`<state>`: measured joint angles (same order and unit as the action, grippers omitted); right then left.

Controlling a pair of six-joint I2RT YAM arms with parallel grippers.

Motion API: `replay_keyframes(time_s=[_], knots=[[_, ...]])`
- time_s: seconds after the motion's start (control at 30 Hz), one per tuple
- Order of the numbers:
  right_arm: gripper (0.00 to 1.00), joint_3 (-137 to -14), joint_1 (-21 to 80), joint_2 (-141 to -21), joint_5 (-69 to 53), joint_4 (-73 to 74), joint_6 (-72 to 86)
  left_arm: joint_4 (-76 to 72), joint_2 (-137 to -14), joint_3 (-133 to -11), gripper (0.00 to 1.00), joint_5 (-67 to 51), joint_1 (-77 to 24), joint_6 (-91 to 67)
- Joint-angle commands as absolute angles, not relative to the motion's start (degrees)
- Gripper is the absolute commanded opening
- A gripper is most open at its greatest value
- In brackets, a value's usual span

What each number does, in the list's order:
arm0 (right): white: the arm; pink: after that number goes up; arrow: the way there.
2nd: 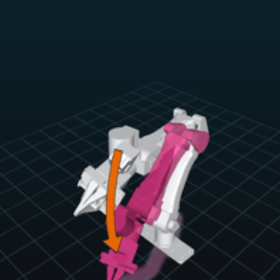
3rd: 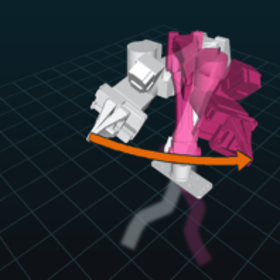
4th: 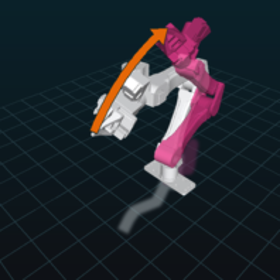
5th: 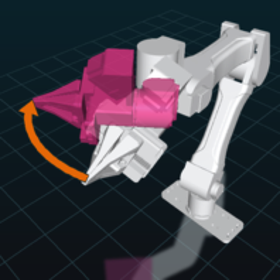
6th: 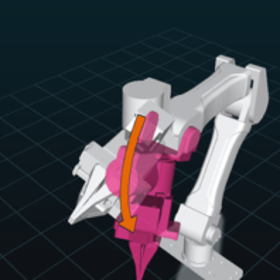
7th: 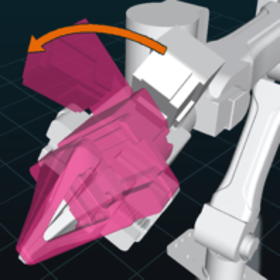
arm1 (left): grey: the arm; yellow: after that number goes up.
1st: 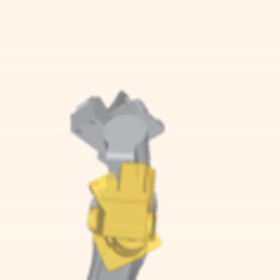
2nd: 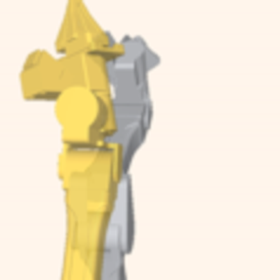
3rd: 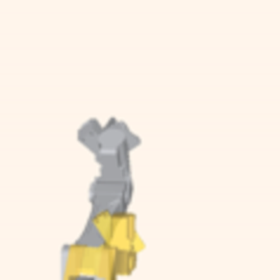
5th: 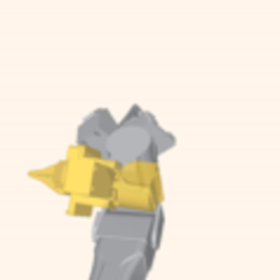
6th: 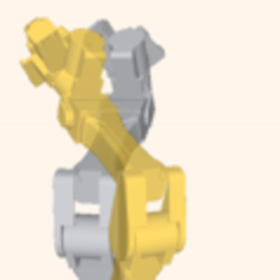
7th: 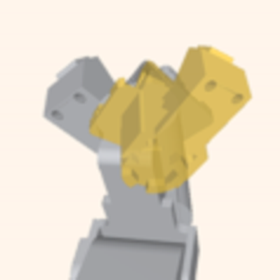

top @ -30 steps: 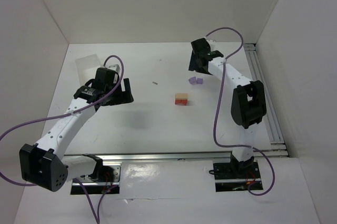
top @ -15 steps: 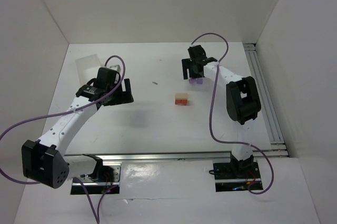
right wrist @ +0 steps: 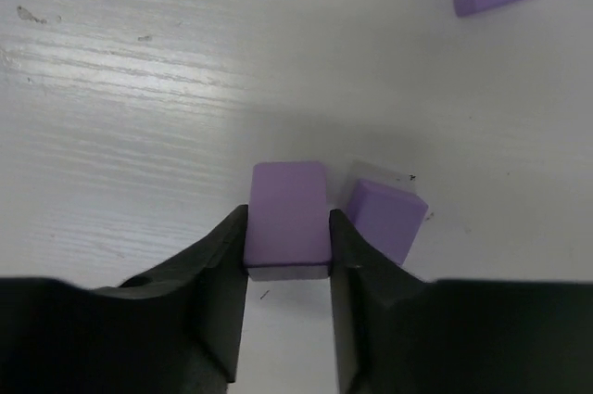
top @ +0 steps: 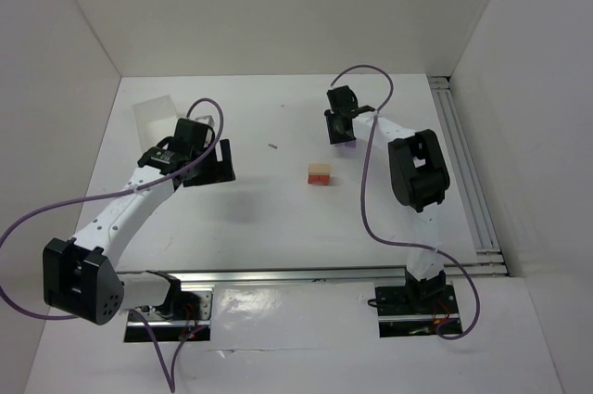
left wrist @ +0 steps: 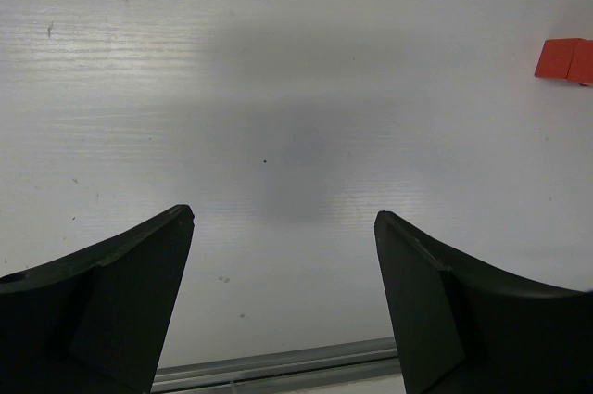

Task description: Build the wood block tower

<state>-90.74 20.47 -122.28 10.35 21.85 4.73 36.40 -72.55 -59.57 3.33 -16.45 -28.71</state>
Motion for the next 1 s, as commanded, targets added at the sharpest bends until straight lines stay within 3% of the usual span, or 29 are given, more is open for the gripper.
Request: replay_keyframes(time_s=[0.0, 0.07, 0.13, 0.33, 0.63, 0.97], knots=[[0.31, -90.9, 20.2, -119.8, 13.7, 18.8, 5.0, 35.8, -72.8, -60.4, 0.92, 4.0, -16.6, -28.9], [0.21, -90.0, 20.7, -118.0, 15.4, 18.1, 5.7, 35.8, -72.8, -60.4, 0.92, 4.0, -16.6, -28.9], [0.20, -89.4, 20.7, -114.9, 17.4, 18.1, 7.0, 35.8, -72.8, -60.4, 0.92, 4.0, -16.6, -28.9], [0.20, -89.9, 18.5, -107.8, 17.5, 27.6, 12.1, 36.4, -71.0, -60.4, 0.92, 3.5, -16.6, -28.4], [0.20, -64.2, 15.2, -86.3, 6.4, 37.4, 20.6, 36.9, -68.3, -60.4, 0.92, 2.5, -16.6, -28.4], [0.23, -55.4, 15.8, -78.8, -1.2, 50.7, 25.4, 36.9, -66.6, -60.4, 0.92, 1.1, -16.6, -28.4]])
